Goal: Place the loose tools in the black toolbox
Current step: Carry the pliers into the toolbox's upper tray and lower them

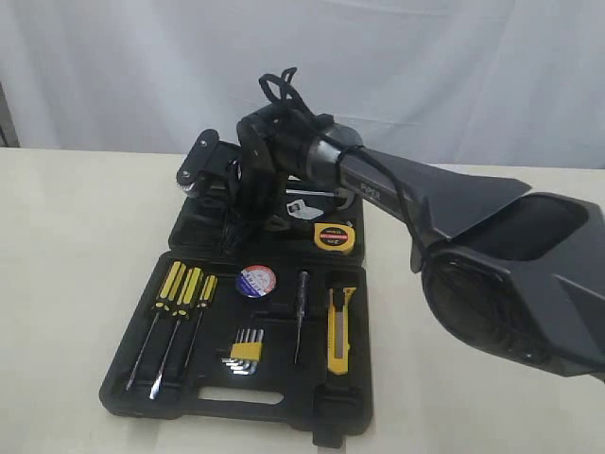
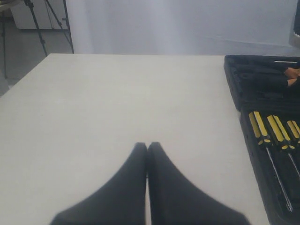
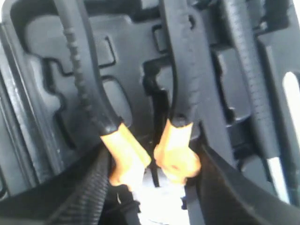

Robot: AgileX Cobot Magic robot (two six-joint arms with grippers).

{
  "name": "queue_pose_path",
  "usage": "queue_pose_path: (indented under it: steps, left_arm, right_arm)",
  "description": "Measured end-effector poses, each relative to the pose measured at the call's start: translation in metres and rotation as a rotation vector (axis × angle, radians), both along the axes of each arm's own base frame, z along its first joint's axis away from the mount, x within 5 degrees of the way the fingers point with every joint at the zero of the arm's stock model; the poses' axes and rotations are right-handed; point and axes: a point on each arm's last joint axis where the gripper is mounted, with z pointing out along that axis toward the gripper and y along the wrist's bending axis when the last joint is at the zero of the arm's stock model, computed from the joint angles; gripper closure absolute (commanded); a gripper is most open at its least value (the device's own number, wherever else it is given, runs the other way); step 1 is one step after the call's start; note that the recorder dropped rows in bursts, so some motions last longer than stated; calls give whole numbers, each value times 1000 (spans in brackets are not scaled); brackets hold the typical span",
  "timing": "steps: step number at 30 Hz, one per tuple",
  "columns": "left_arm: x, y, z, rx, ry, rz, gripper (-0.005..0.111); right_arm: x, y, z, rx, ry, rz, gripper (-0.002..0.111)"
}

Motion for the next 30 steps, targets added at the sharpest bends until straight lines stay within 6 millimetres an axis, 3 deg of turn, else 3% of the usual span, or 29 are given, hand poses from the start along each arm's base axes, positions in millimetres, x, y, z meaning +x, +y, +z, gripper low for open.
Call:
queue_pose_path:
  steps: [5,13,23,25,26,28,30]
  left_arm:
    - [0,0,0,0,0,0,107]
    - [0,0,0,0,0,0,107]
    - [0,0,0,0,0,0,107]
    - [0,0,0,0,0,0,107]
    - [0,0,0,0,0,0,107]
    - [0,0,0,0,0,0,107]
    - [0,0,0,0,0,0,107]
  right_arm:
    - [1,0,-11,-30,9,33,109]
    - [-1,0,-12,-110,33,167,109]
    - [-3,1,-12,-98,57,183,107]
    - [-3,1,-12,-96,58,183,92]
    - [-3,1,-12,-96,58,183,76]
    - [-3,1,-12,-96,58,183,55]
    - [-3,2,-12,-93,58,182,54]
